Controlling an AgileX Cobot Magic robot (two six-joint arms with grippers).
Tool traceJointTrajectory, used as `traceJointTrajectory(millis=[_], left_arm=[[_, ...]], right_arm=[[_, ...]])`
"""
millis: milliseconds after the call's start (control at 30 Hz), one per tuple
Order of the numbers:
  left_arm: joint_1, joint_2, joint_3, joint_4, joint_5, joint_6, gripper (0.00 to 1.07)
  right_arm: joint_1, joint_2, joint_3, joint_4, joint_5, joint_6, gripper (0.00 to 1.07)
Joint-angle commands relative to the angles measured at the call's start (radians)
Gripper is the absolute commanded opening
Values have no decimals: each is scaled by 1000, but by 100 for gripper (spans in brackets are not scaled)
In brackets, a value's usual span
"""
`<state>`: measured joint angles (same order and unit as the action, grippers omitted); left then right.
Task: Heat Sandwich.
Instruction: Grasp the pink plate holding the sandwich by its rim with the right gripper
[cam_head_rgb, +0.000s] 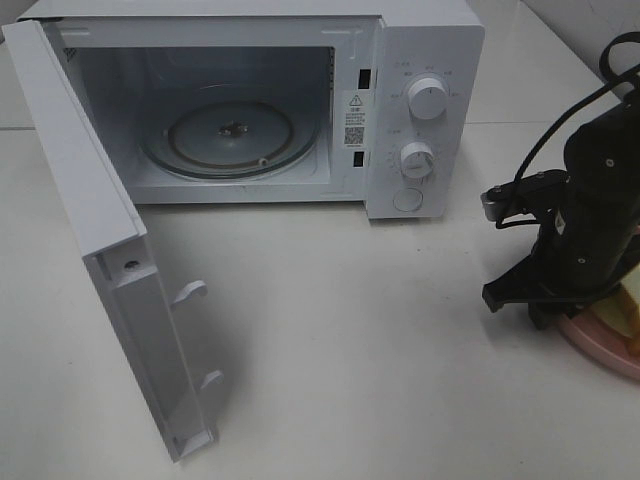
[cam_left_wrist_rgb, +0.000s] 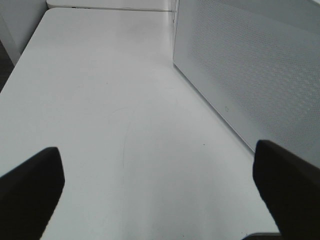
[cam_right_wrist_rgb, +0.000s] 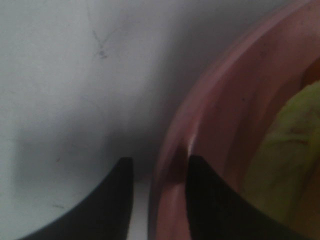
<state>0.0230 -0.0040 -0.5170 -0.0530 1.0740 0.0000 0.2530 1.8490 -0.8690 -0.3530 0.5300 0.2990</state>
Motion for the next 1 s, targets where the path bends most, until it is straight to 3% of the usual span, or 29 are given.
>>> traceJointTrajectory(millis=[33,67,1000], left_arm=[[2,-20,1,-1,-8,0,98],[2,-20,1,-1,-8,0,98],[2,-20,1,-1,-8,0,98]], right_arm=[[-7,6,-2,-39,14,52,7],[-7,6,-2,-39,14,49,0],[-6,6,-2,-36,18,48,0]])
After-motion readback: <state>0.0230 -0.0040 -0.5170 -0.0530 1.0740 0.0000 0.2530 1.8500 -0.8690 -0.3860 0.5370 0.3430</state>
